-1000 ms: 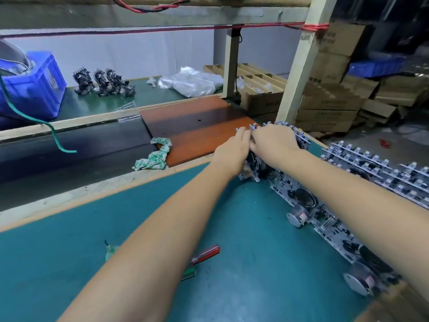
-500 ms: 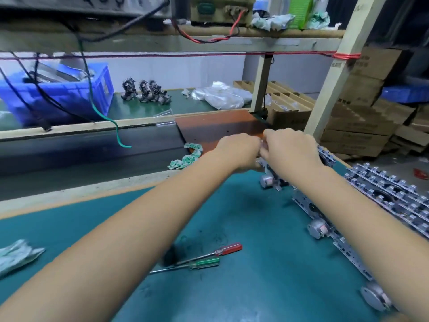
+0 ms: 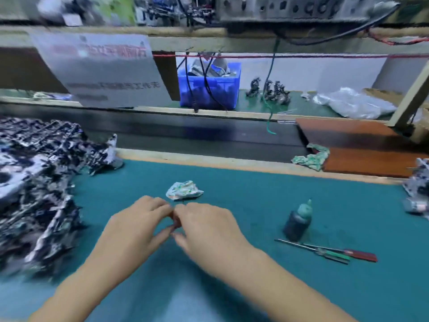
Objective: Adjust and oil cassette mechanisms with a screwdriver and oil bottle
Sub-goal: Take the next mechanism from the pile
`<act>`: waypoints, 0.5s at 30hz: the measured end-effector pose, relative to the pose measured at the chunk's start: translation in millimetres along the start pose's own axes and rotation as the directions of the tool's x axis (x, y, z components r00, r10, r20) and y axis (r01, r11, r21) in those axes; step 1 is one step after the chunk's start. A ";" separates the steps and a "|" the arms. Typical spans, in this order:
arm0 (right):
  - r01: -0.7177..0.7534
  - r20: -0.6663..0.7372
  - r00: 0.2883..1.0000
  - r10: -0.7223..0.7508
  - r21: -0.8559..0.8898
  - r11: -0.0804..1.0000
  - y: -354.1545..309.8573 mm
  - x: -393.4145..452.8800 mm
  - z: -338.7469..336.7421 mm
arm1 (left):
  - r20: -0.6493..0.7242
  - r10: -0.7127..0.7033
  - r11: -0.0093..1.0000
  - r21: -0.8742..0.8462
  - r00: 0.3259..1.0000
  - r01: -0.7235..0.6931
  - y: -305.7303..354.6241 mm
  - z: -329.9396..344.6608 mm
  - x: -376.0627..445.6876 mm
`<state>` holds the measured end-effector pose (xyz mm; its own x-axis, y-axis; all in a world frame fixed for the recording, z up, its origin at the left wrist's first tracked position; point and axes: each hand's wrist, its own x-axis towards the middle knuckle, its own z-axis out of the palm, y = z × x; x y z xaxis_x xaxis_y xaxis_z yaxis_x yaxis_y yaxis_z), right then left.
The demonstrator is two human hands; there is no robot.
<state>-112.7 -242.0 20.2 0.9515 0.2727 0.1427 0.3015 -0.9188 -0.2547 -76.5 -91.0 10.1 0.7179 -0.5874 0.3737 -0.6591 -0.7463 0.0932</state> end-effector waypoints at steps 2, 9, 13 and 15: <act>0.036 0.079 0.996 -0.042 0.082 0.996 -16.7 25.1 26.8 | -0.013 -0.030 0.996 0.086 0.999 0.031 -35.4 -2.1 -22.7; 0.189 -0.042 0.982 -0.186 0.344 0.920 -75.8 93.9 65.9 | -0.247 -0.394 0.895 0.119 0.885 0.431 -108.0 -22.0 -82.5; 0.468 -0.083 0.869 -0.487 -0.182 0.865 -98.7 124.0 73.7 | -0.065 -0.658 0.743 0.106 0.750 0.661 -114.3 -22.3 -89.9; 0.538 -0.011 0.815 -0.579 -0.354 0.765 -102.3 130.7 74.9 | -0.035 -0.650 0.753 0.100 0.759 0.650 -109.3 -21.6 -89.2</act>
<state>-14.5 -91.0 -6.8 0.6002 0.7512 0.2747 0.7211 -0.6568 0.2204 -73.4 49.7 -13.5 0.9656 0.0507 0.2551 -0.0071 -0.9753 0.2207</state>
